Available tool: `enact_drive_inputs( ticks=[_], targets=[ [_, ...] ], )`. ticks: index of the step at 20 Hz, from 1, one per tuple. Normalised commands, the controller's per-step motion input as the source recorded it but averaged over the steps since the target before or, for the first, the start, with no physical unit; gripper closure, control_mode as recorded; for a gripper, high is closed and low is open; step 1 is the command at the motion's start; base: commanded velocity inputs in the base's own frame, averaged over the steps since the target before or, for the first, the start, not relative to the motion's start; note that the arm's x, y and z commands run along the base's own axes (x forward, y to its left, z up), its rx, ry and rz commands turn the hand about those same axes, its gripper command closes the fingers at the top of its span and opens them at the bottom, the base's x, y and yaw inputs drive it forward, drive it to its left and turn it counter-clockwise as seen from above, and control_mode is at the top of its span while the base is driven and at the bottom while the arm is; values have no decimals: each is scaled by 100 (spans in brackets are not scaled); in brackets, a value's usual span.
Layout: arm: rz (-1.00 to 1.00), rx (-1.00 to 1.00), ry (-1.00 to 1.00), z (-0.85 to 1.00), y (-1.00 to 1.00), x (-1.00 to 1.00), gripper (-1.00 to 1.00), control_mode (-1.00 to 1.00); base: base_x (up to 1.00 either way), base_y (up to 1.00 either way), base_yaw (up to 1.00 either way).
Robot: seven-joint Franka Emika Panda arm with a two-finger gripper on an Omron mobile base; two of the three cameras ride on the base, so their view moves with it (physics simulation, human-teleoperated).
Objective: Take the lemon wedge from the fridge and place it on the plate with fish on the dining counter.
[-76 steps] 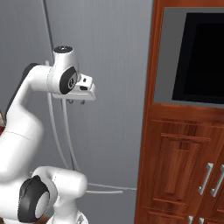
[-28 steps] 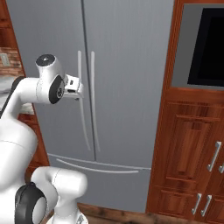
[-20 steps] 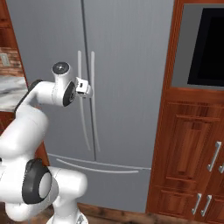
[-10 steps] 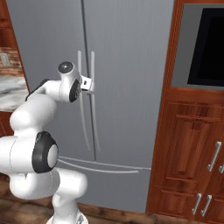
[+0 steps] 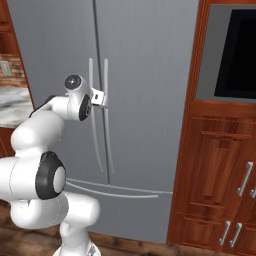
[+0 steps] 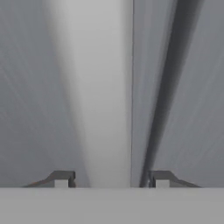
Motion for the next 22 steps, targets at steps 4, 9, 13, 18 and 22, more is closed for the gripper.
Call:
enact_drive_inputs(
  ticks=[4, 9, 13, 18, 22],
  targets=[
    [0, 0, 0, 0, 3, -3, 100, -100, 0, 0, 0],
    [0, 0, 0, 1, 75, -70, 100, -100, 0, 0, 0],
    [0, -1, -1, 22, 100, -100, 100, -100, 0, 0, 0],
    [0, -12, -6, 26, 100, -100, 100, -100, 0, 0, 0],
    [0, -18, -6, 35, 100, -96, -100, -100, 0, 0, 0]
  ],
)
